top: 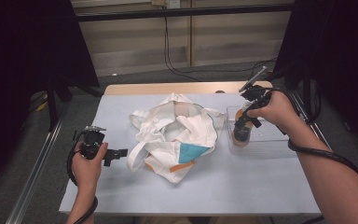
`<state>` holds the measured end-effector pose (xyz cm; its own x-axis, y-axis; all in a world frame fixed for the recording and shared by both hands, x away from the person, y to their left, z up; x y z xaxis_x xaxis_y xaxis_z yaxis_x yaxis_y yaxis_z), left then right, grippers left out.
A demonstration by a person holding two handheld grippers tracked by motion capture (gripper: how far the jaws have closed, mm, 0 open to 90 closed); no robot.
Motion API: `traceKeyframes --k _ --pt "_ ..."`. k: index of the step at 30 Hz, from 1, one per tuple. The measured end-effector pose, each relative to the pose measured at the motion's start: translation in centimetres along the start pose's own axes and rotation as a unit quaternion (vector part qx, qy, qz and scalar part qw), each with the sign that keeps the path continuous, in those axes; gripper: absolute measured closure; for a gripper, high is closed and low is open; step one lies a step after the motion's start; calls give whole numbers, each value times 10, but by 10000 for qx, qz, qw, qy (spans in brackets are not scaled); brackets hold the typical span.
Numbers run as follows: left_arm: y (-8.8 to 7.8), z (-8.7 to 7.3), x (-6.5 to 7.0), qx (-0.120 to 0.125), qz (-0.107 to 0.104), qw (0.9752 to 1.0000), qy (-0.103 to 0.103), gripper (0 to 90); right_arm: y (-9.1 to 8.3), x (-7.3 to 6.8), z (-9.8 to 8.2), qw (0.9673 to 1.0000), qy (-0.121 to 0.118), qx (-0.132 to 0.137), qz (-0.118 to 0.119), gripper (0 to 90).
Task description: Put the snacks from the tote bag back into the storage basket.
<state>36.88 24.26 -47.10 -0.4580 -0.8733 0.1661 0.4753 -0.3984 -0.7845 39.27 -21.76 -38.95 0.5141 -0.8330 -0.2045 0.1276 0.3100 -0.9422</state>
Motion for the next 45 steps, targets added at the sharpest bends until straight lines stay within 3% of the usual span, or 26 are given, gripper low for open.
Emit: traceKeyframes --k 5,45 --pt "1 0 2 13 -31 10000 -70 46 4 0 -1 10000 -13 -21 -2 300" --pt "6 5 5 -99 -82 9999 107 46 30 2 -14 9999 75 116 -84 291"
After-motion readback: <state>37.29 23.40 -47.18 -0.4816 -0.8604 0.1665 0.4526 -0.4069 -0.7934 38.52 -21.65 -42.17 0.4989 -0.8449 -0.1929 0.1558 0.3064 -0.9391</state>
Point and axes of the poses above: each handheld gripper's, and its own axes: y roughly forward along the jaws, z roughly out of its top, x roughly to its right, the point moved 6 cm from there along y, roughly forward along the jaws, and after that the axes turned 4 degrees about z, right-handed, at the moved point
